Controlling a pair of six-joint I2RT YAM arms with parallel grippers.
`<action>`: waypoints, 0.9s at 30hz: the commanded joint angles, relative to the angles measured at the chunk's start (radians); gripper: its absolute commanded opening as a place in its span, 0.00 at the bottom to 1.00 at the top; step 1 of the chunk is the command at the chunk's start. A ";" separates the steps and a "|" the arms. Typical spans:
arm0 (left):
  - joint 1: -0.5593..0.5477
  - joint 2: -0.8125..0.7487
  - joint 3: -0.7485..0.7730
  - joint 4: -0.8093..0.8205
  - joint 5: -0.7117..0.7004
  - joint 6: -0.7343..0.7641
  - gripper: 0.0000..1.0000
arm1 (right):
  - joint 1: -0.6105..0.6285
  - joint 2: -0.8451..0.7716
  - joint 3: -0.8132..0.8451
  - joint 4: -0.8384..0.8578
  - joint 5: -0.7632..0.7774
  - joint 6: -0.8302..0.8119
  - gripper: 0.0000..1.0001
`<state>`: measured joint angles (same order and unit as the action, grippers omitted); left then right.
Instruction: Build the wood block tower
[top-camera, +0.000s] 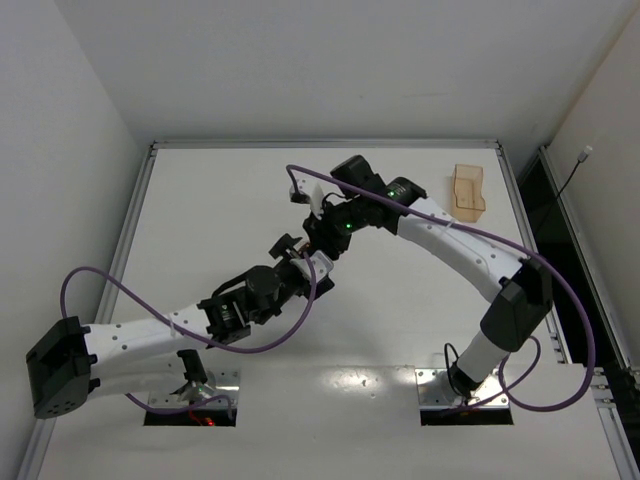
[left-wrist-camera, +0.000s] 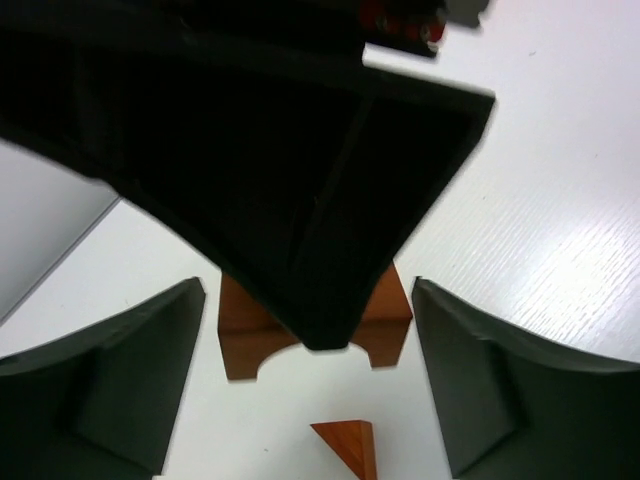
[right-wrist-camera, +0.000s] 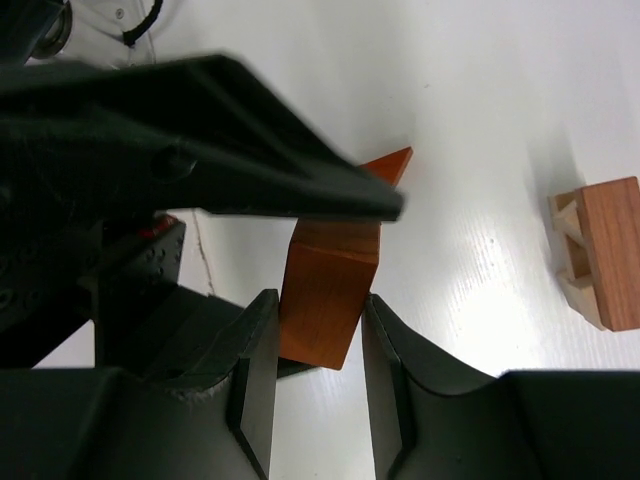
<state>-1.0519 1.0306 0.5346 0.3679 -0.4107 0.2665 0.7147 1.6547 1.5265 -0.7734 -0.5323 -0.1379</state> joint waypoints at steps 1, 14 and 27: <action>0.010 -0.014 0.054 0.057 0.018 -0.007 0.85 | 0.025 -0.012 0.014 0.003 -0.041 -0.017 0.00; 0.020 -0.156 0.065 -0.292 0.007 -0.076 1.00 | -0.073 -0.010 0.044 -0.062 0.037 -0.106 0.00; 0.232 -0.185 0.191 -0.687 0.194 -0.006 1.00 | -0.212 0.285 0.489 -0.460 0.061 -0.665 0.00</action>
<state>-0.9028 0.8310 0.6445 -0.1986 -0.3008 0.2504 0.5095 1.8694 1.8957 -1.0920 -0.4744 -0.5785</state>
